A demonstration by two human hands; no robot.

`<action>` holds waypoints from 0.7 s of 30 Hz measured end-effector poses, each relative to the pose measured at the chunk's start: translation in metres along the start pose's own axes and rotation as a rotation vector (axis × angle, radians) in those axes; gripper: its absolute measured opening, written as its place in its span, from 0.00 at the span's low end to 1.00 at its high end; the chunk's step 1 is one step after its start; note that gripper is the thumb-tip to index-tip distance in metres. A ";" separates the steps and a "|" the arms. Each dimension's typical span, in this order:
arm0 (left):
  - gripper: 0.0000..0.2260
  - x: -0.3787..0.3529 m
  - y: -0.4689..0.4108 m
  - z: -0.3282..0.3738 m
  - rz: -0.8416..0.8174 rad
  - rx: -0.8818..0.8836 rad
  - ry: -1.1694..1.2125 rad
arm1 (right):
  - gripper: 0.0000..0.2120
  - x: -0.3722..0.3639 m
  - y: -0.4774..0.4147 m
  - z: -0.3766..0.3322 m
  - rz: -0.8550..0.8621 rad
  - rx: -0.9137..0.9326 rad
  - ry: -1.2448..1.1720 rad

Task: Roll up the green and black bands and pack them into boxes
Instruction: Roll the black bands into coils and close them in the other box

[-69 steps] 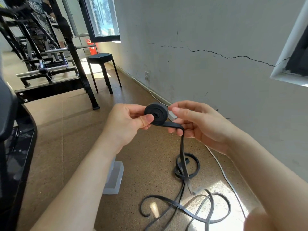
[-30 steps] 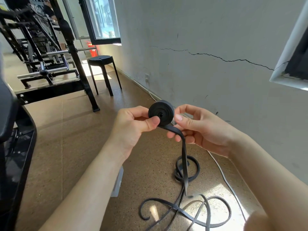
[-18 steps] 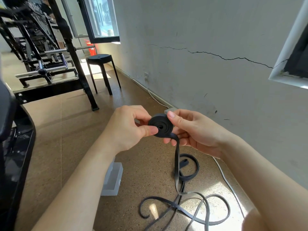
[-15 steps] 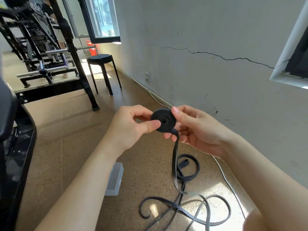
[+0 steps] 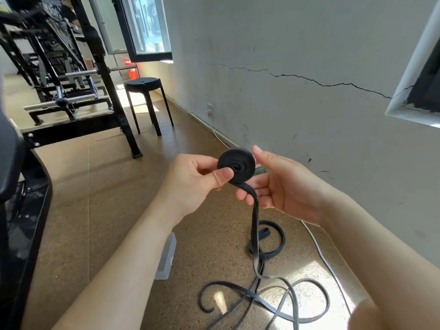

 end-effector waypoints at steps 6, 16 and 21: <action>0.02 -0.003 -0.002 0.003 -0.066 -0.041 -0.215 | 0.34 -0.003 0.000 0.004 -0.001 -0.017 0.122; 0.14 -0.027 0.005 -0.006 -0.272 0.124 0.593 | 0.44 -0.012 -0.005 -0.005 -0.065 0.141 -0.276; 0.12 -0.016 0.002 -0.003 -0.190 0.030 0.408 | 0.41 -0.011 -0.002 -0.005 -0.074 0.119 -0.215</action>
Point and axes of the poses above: each hand's wrist, its own y-axis away from the middle knuckle, its own x-axis out of the back of the hand, z = x × y, the point moved 9 cm from there along -y, towards the middle knuckle, and after that the axes turned 6 degrees about x, right-handed, at the moved point
